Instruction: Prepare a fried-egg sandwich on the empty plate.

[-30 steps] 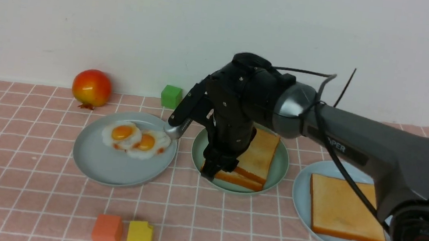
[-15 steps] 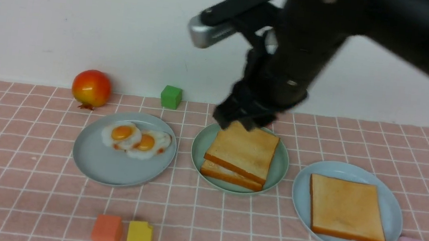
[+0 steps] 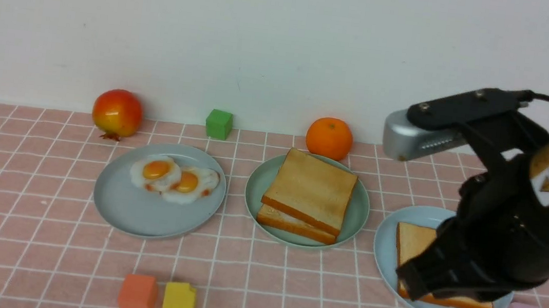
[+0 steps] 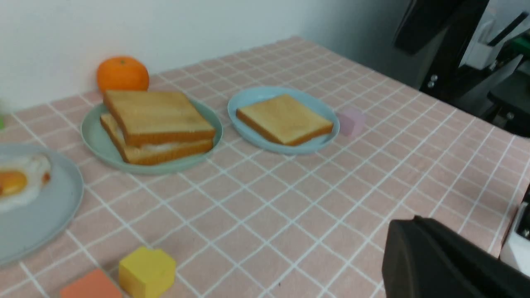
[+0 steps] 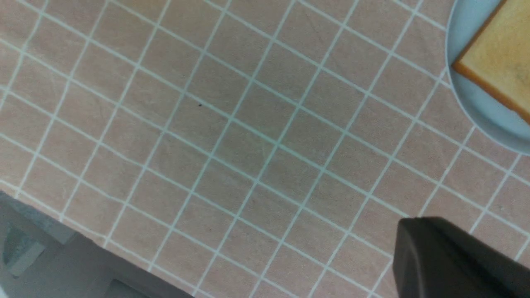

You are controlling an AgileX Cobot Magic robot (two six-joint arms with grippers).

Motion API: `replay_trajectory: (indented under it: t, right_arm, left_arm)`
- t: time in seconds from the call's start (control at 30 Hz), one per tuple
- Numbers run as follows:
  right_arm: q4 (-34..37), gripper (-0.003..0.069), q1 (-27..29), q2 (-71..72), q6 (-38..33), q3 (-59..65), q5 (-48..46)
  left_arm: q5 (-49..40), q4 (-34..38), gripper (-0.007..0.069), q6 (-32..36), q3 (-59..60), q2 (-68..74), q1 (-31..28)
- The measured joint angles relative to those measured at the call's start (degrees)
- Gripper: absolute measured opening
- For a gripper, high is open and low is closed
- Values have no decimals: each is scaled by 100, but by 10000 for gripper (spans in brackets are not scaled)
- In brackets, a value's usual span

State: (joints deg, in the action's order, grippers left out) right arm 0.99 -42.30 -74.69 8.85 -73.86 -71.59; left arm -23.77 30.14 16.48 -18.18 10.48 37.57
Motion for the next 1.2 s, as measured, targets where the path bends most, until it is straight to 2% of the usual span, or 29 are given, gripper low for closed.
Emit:
replay_trajectory:
  t: [0.4, 0.53, 0.63, 0.67, 0.77, 0.8, 0.83, 0.87, 0.9, 1.03, 1.2]
  right_arm:
    - [-145, 1, 60, 113, 0, 2, 24]
    - [-442, 1, 476, 537, -274, 262, 235]
    - [-386, 1, 1289, 1389, -514, 1402, 1750]
    - [-386, 1, 1345, 1449, -513, 1491, 1855]
    - [-46, 1, 2468, 2716, -662, 3294, 3490]
    - [1, 1, 2529, 2799, -694, 3397, 3565]
    - [103, 1, 2947, 3503, -791, 4122, 4035]
    - [114, 1, 3064, 3592, -802, 4324, 4140]
    - [161, 1, 3509, 4351, -885, 5073, 4484]
    - [171, 1, 4356, 6097, -885, 6484, 4711]
    - [254, 1, 4624, 7309, -885, 7404, 4920]
  left_arm:
    - [-591, 6, 12, 0, 8, 0, 0]
    - [-616, 11, 12, 0, 8, 0, 0]
    - [-616, 5, 12, 0, 8, 0, 0]
    - [-616, 5, 12, 0, 8, 0, 0]
    - [-616, 9, 12, 0, 8, 0, 0]
    - [-616, 9, 12, 0, 8, 0, 0]
    - [-616, 9, 12, 0, 8, 0, 0]
    - [-616, 9, 12, 0, 8, 0, 0]
    - [-616, 9, 12, 0, 8, 0, 0]
    - [-616, 9, 12, 0, 8, 0, 0]
    - [-616, 9, 12, 0, 8, 0, 0]
